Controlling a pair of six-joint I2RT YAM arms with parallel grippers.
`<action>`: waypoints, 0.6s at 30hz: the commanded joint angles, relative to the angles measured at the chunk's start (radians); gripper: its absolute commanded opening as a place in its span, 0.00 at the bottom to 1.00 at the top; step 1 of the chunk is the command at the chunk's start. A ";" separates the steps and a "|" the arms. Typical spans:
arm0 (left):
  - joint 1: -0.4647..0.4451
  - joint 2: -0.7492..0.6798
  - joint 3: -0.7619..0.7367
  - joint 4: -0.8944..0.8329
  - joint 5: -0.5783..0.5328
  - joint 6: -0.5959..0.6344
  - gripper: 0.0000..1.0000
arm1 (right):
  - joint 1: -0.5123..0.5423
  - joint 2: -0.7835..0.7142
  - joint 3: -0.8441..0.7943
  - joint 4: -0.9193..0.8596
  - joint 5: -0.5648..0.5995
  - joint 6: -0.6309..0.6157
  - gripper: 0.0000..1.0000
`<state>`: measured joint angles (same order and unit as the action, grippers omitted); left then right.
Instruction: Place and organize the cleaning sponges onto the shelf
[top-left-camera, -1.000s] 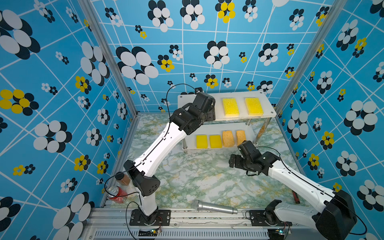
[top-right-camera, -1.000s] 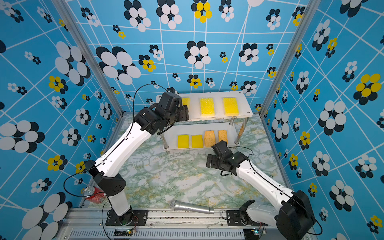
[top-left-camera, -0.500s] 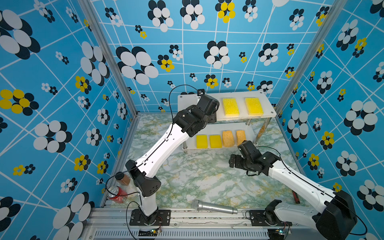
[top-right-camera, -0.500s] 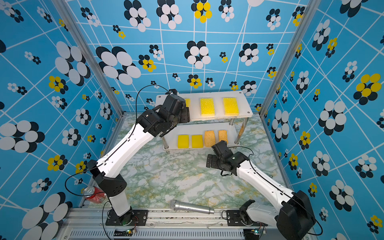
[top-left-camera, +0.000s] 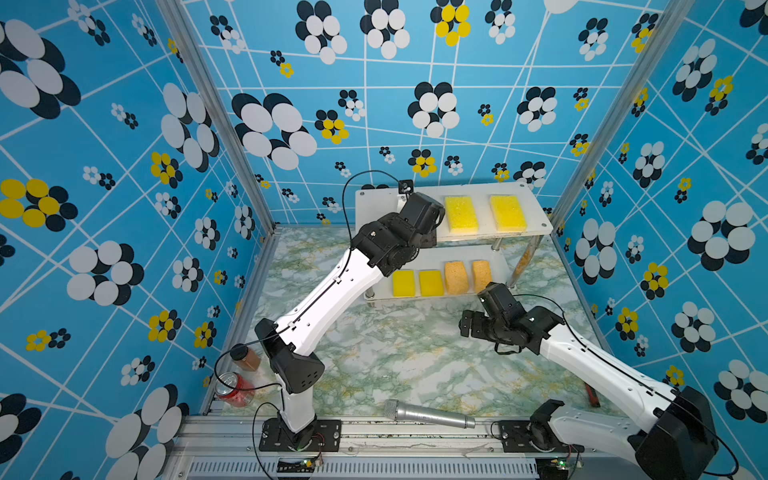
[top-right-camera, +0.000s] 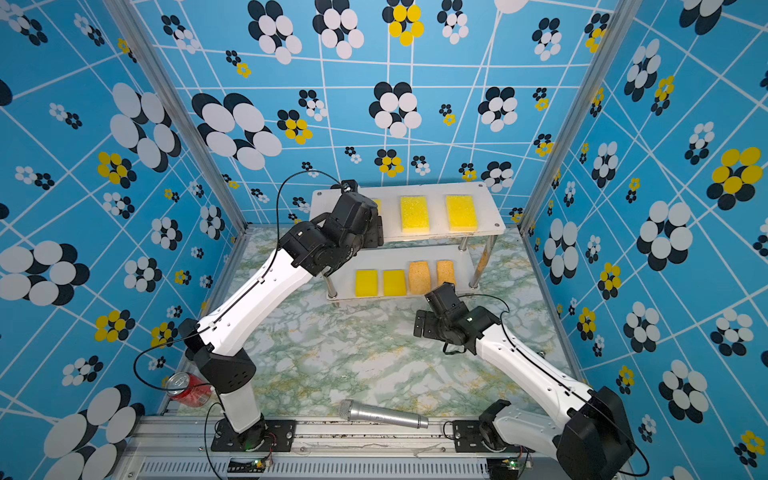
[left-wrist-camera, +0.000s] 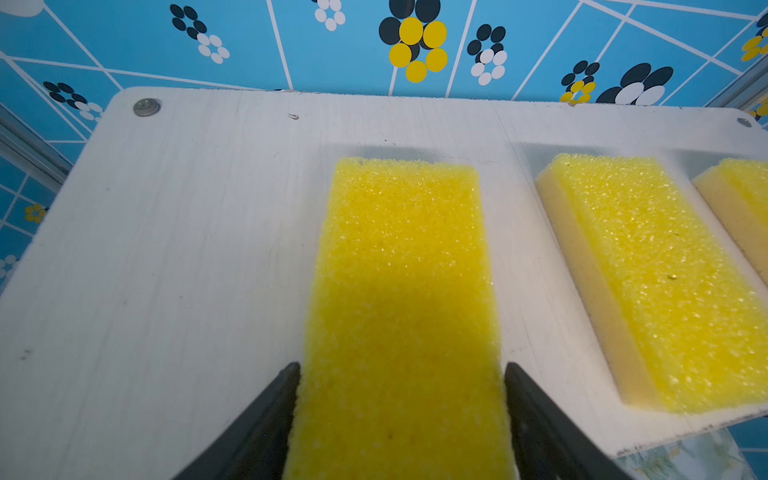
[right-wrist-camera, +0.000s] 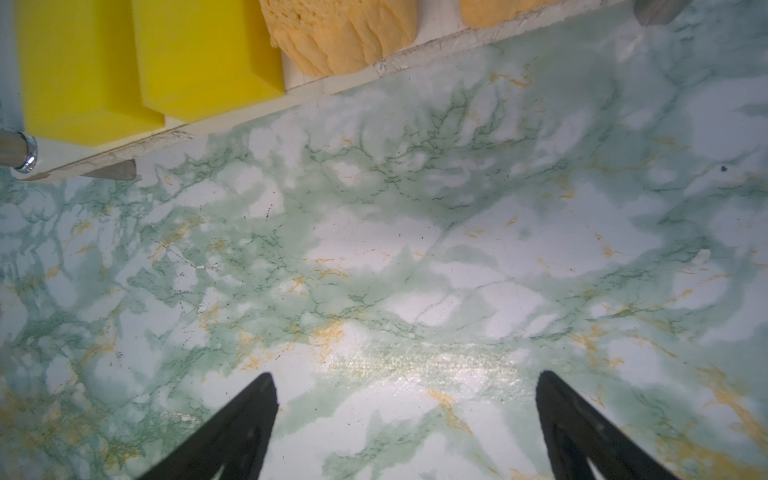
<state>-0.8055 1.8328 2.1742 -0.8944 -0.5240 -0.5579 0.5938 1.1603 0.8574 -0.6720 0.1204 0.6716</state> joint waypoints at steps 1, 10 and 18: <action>-0.003 0.038 0.003 -0.083 -0.008 -0.008 0.80 | -0.006 -0.016 -0.009 -0.011 0.000 -0.002 0.99; -0.003 0.028 0.000 -0.073 -0.019 0.001 0.88 | -0.008 -0.015 -0.004 -0.012 0.002 -0.001 0.99; -0.004 -0.036 -0.059 -0.021 -0.025 0.015 0.99 | -0.008 -0.014 0.016 -0.027 0.001 -0.013 0.99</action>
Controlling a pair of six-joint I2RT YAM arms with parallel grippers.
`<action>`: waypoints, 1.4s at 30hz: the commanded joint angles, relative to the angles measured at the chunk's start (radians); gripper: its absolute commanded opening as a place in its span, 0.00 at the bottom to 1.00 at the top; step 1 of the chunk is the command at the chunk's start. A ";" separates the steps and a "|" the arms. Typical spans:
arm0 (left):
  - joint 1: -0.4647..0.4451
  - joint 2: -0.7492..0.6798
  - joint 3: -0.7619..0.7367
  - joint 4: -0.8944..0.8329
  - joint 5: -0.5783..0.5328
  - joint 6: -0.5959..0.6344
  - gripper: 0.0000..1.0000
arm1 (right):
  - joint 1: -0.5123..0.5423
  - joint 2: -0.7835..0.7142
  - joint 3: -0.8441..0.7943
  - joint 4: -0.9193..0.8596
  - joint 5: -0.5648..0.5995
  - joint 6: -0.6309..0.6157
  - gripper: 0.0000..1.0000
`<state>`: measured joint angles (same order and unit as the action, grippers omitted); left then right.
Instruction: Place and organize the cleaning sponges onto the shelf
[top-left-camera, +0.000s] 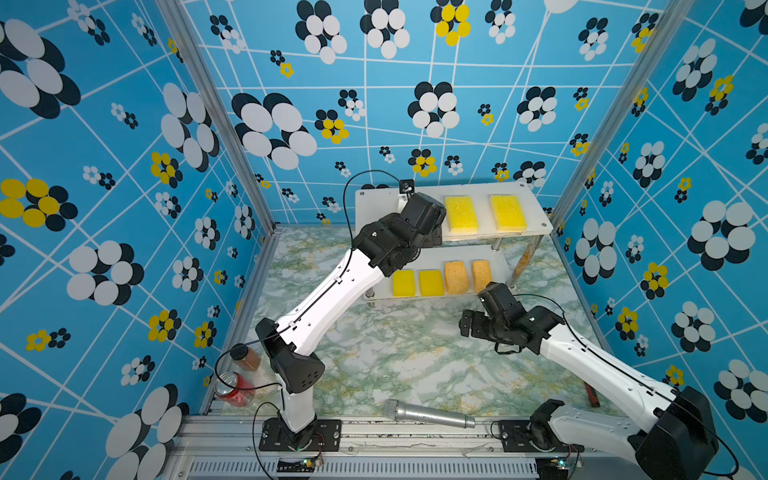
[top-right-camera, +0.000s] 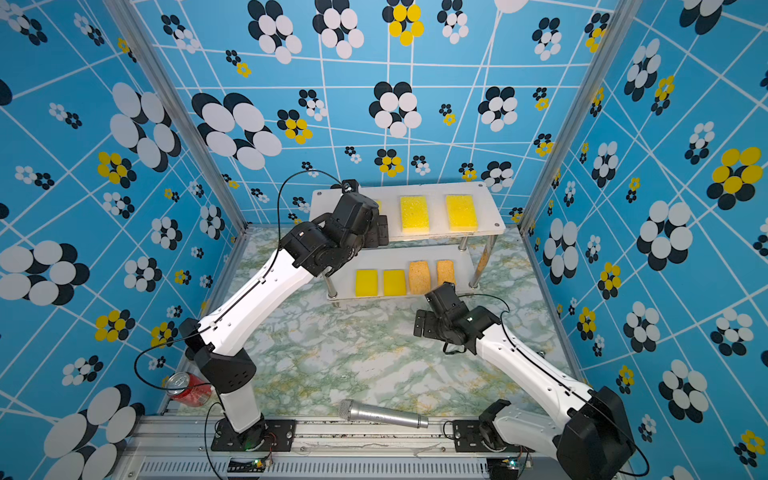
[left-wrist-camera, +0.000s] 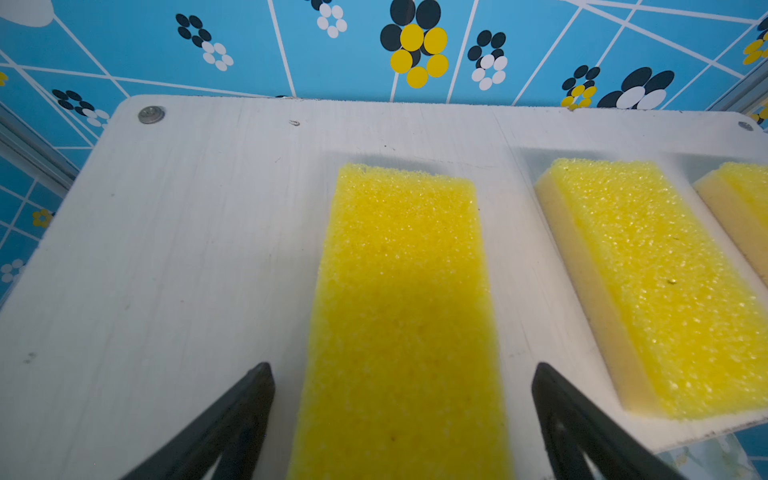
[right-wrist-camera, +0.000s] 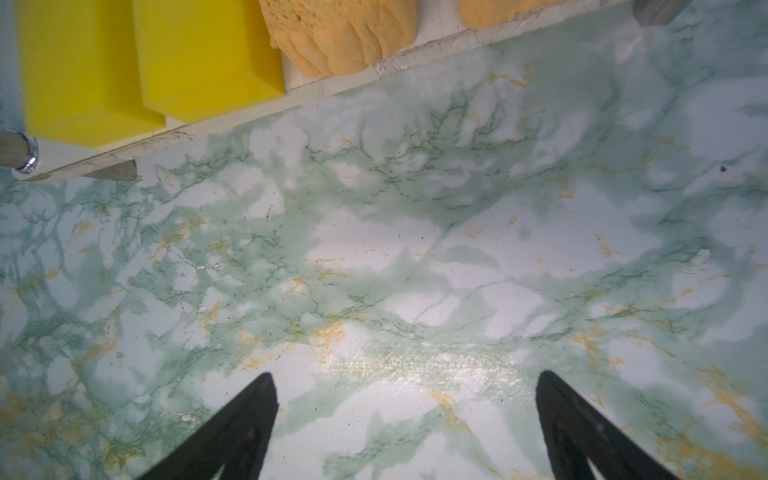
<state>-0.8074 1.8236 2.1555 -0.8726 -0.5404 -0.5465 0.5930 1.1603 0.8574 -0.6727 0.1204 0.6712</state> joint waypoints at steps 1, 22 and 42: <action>-0.002 -0.037 -0.045 -0.039 -0.011 0.006 0.99 | -0.007 -0.014 0.022 -0.032 0.002 -0.017 0.99; 0.003 -0.423 -0.298 0.143 -0.009 0.134 0.99 | -0.106 -0.011 0.289 -0.220 0.021 -0.253 0.99; 0.204 -1.010 -0.935 0.488 0.035 0.528 0.99 | -0.305 -0.099 0.322 -0.125 0.018 -0.441 0.99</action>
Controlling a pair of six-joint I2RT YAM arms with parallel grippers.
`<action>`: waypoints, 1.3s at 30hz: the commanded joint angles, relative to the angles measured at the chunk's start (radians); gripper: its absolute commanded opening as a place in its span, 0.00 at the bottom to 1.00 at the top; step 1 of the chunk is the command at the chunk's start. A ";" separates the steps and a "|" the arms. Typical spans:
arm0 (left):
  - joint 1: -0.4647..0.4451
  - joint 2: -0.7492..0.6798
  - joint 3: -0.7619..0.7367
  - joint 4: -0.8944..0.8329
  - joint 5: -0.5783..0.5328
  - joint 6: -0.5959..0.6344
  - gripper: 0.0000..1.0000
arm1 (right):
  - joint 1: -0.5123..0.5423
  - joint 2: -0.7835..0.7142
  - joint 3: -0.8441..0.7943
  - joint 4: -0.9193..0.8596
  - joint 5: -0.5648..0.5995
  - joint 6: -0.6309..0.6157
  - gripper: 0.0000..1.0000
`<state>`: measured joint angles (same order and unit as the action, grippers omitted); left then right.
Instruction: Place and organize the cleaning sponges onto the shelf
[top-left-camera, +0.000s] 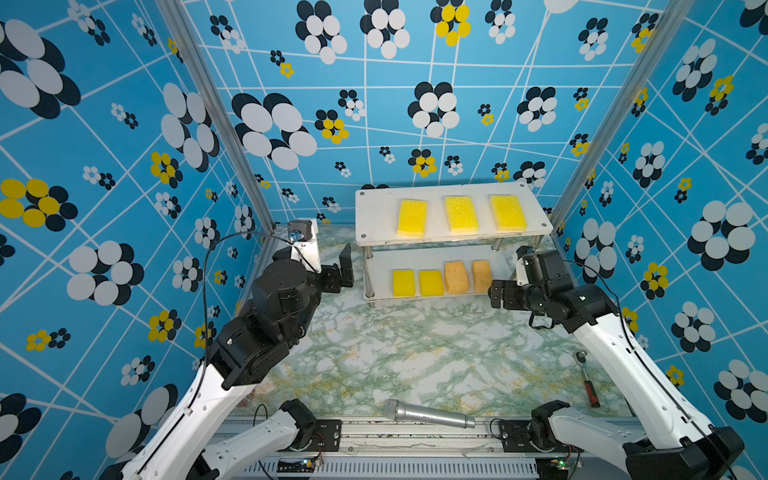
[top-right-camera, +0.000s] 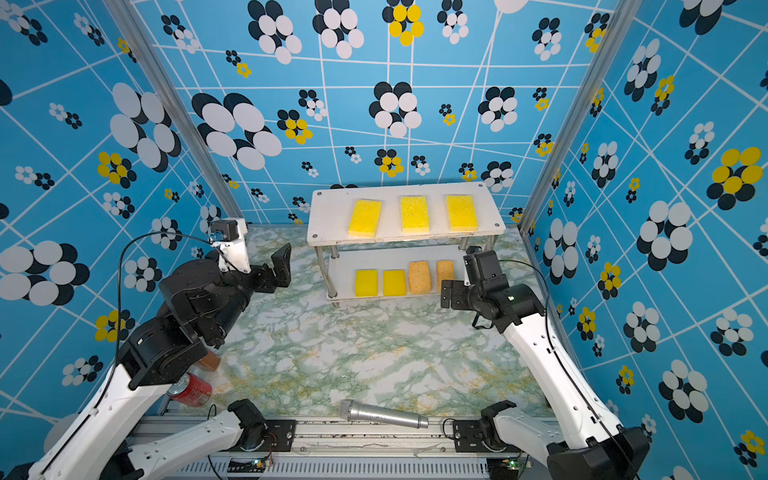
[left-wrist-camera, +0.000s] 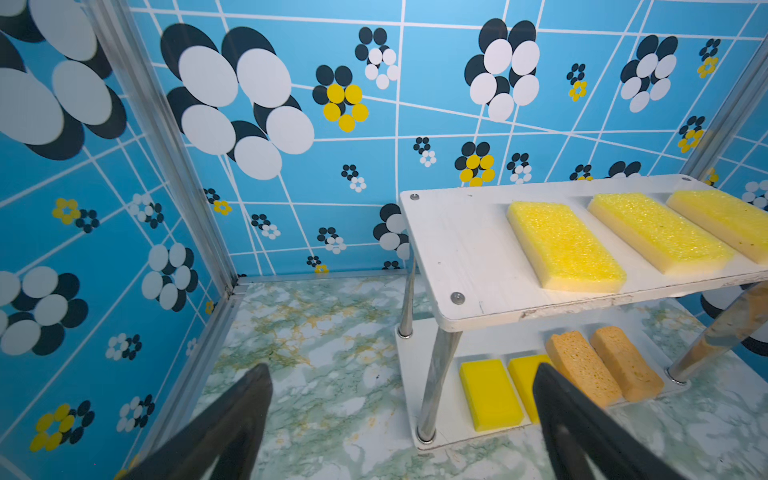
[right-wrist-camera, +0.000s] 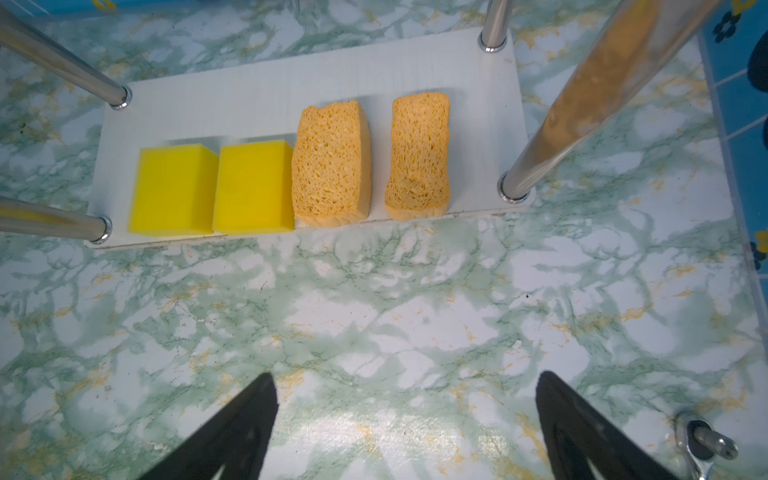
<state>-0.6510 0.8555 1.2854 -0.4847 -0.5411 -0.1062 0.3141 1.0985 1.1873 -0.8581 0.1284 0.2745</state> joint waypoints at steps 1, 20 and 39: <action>0.077 -0.064 -0.105 0.120 0.052 0.092 0.99 | -0.038 -0.047 -0.022 0.084 0.007 -0.052 0.99; 0.486 0.001 -0.671 0.593 0.441 0.096 0.99 | -0.327 -0.091 -0.355 0.577 -0.075 -0.102 0.99; 0.648 0.195 -0.871 0.898 0.500 0.088 0.99 | -0.331 0.090 -0.755 1.316 0.035 -0.122 0.99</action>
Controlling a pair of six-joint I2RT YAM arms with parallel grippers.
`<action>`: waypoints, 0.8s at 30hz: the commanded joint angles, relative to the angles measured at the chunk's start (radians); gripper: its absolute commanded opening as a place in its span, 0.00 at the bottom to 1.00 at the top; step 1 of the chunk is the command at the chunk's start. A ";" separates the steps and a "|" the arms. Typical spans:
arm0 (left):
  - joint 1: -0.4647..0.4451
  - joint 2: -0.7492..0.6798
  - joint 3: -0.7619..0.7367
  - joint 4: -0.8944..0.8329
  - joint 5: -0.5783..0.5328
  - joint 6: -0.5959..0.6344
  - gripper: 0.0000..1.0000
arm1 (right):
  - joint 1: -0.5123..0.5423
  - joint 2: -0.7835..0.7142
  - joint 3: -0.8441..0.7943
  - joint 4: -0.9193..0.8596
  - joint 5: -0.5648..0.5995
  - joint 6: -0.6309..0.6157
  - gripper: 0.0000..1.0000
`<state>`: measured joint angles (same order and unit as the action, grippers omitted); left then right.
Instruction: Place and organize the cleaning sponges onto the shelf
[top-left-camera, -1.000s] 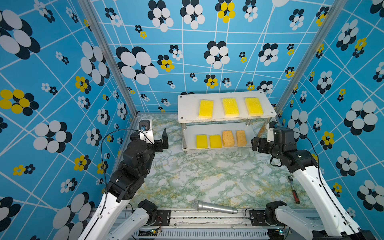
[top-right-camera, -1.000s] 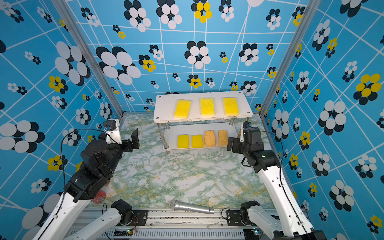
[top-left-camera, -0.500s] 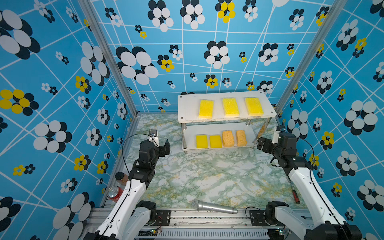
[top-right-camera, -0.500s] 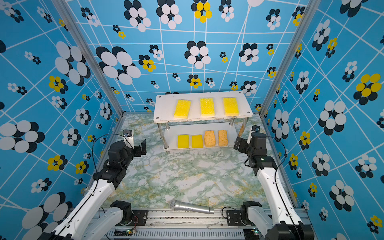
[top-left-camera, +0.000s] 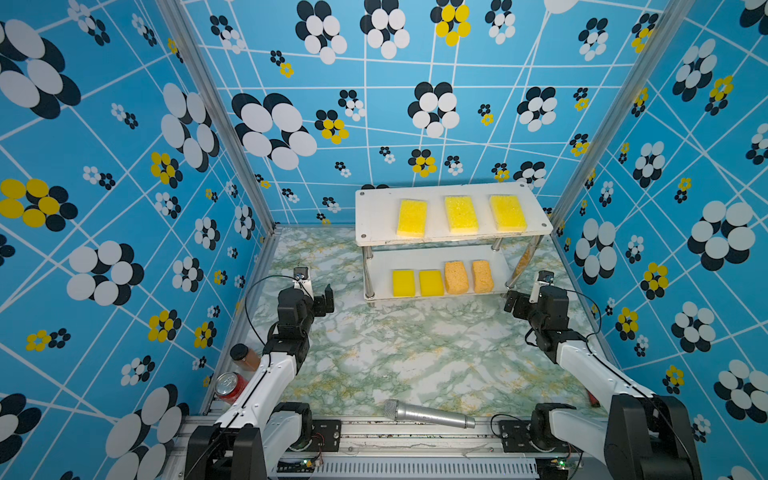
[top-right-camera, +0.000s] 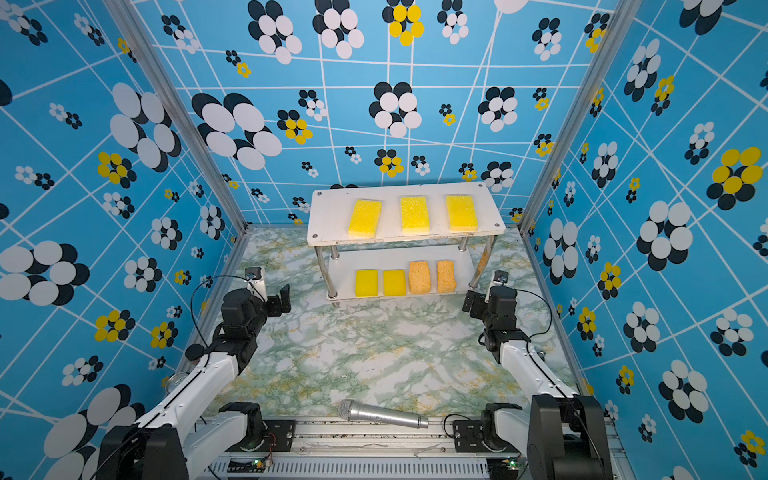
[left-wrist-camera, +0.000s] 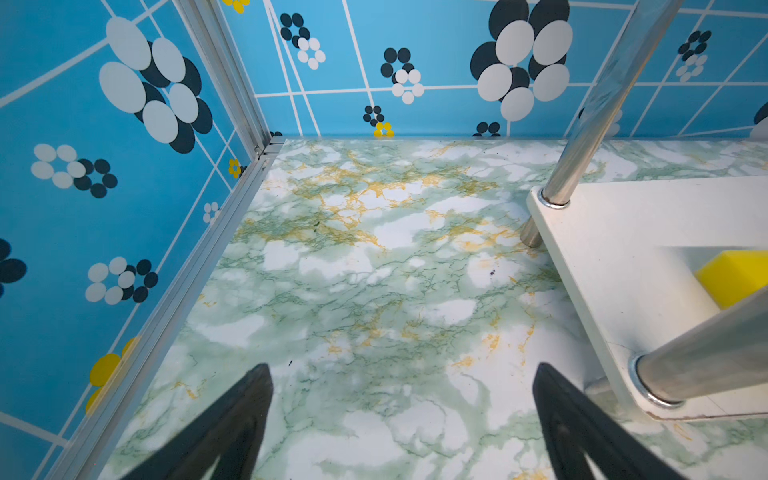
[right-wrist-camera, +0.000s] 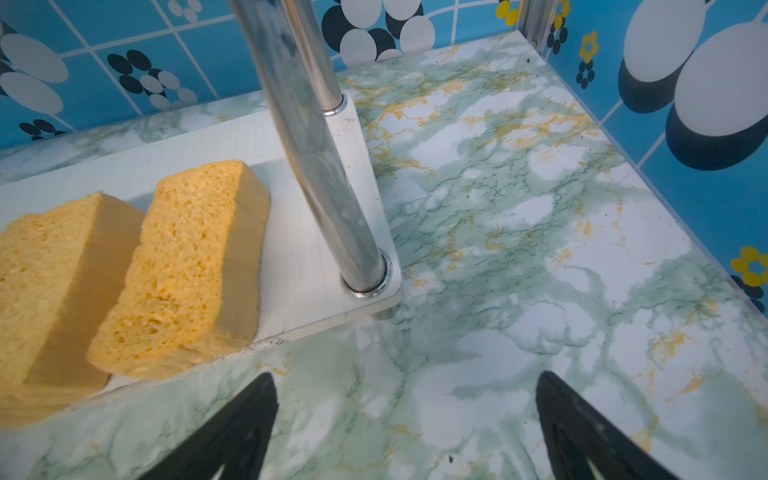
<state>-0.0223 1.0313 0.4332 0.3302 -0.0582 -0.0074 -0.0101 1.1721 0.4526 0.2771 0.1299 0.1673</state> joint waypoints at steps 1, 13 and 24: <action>0.022 0.029 -0.024 0.104 0.023 -0.014 0.99 | -0.007 0.030 -0.037 0.221 0.042 -0.015 0.99; 0.042 0.173 -0.102 0.340 0.056 -0.014 0.99 | -0.006 0.135 -0.117 0.449 0.063 -0.029 0.99; 0.047 0.284 -0.107 0.455 0.075 -0.025 0.99 | -0.006 0.313 -0.085 0.598 0.070 -0.075 0.99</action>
<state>0.0139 1.2957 0.3275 0.7162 -0.0097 -0.0185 -0.0101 1.4418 0.3546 0.7845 0.1822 0.1108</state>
